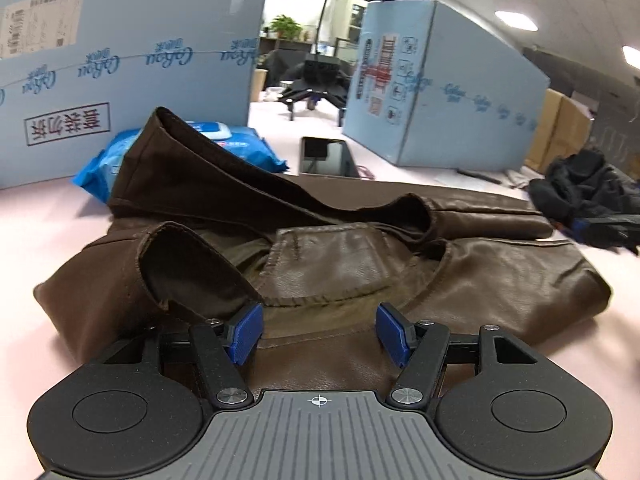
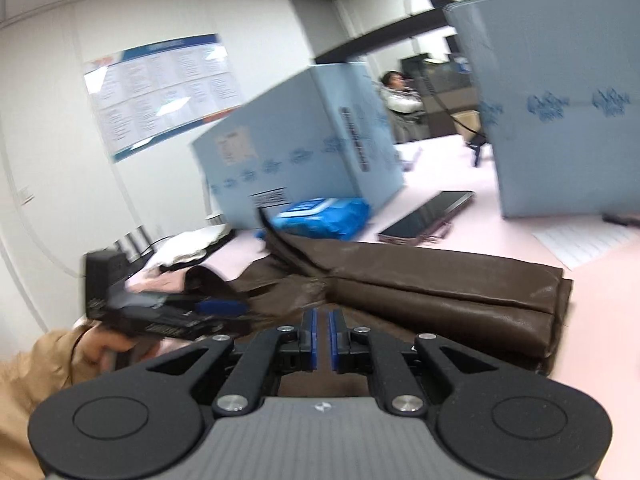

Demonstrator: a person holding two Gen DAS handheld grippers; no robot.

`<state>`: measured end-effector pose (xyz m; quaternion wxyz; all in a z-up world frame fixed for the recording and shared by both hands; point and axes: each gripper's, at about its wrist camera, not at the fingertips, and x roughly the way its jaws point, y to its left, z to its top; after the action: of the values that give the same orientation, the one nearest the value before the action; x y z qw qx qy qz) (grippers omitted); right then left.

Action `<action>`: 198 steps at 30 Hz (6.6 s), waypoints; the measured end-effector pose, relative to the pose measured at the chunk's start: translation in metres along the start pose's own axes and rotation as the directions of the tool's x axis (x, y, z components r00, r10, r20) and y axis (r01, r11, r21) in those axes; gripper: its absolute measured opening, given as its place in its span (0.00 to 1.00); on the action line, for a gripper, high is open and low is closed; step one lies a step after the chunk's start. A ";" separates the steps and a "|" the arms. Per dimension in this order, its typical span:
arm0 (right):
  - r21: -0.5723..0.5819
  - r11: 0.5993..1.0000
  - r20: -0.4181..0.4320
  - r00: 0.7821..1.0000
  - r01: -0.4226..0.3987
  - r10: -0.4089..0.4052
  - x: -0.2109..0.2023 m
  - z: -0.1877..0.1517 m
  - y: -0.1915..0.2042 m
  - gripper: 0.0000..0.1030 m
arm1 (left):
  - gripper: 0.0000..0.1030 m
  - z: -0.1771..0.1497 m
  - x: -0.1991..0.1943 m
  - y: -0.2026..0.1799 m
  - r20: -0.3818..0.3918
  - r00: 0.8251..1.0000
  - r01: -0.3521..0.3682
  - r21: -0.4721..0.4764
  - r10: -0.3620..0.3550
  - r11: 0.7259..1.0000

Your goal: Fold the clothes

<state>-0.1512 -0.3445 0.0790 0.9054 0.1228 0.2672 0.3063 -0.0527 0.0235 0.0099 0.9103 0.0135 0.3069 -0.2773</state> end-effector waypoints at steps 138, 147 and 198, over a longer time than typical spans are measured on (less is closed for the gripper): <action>-0.777 0.629 -0.138 0.966 0.033 -0.220 0.309 -0.002 0.209 0.15 | 0.67 -0.020 -0.089 0.163 0.323 0.945 0.144 -0.531 0.042 0.835; -0.770 0.637 -0.069 0.986 0.044 -0.152 0.289 -0.003 0.206 0.07 | 0.67 -0.023 -0.082 0.168 0.286 0.956 0.109 -0.554 0.066 0.825; -0.542 0.840 -0.019 1.000 -0.026 0.018 0.234 0.015 0.174 0.08 | 0.12 0.084 0.002 0.154 0.091 0.992 0.123 -0.501 -0.089 0.857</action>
<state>-0.0707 -0.0639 0.0632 0.8978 -0.1371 0.1744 0.3804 0.0738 0.1366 0.0544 0.8749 -0.2513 0.3394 -0.2370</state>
